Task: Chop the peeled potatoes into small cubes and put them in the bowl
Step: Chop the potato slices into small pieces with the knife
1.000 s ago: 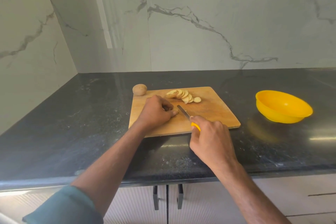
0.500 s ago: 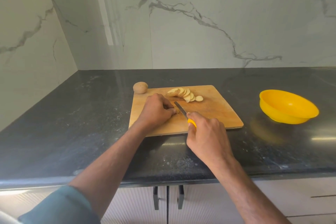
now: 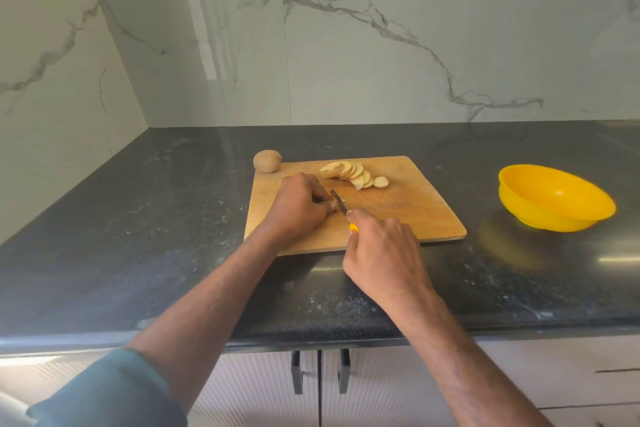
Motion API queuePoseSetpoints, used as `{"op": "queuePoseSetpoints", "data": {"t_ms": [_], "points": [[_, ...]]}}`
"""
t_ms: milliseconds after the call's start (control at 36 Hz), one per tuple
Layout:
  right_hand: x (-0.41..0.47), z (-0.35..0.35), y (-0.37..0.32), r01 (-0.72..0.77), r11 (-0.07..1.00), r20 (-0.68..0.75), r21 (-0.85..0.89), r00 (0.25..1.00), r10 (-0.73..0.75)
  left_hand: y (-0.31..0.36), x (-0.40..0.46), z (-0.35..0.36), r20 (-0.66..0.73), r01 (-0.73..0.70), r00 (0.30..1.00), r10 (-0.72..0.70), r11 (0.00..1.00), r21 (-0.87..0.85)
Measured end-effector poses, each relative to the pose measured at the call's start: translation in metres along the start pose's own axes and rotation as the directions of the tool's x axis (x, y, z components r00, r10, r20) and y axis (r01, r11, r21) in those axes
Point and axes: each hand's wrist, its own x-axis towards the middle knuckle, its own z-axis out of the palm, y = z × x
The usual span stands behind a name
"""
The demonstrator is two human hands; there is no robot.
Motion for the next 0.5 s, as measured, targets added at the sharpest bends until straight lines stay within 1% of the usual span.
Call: {"op": "queuePoseSetpoints", "data": {"t_ms": [83,167,306,361,500], "points": [[0.001,0.002,-0.002,-0.013,1.0,0.03,0.012,0.999,0.012,0.0,0.0,0.0,-0.002,0.005,1.0,-0.005,1.0,-0.002],[0.0,0.001,-0.002,-0.023,1.0,0.029,0.018,0.999,0.023,0.002,-0.001,0.0,-0.012,0.016,1.0,-0.016,1.0,0.004],[-0.009,-0.007,-0.001,0.007,1.0,0.024,0.006,1.0,-0.007,0.004,-0.002,0.0,-0.019,0.052,0.998,-0.052,0.999,0.005],[-0.015,-0.014,0.002,0.008,1.0,0.024,0.03,1.0,-0.009,0.005,-0.003,0.0,-0.023,0.06,0.998,-0.06,0.998,0.004],[-0.023,-0.021,0.015,-0.045,0.995,-0.061,0.085,0.997,0.05,0.006,-0.004,-0.002,-0.025,0.077,0.997,-0.077,0.997,-0.002]]}}
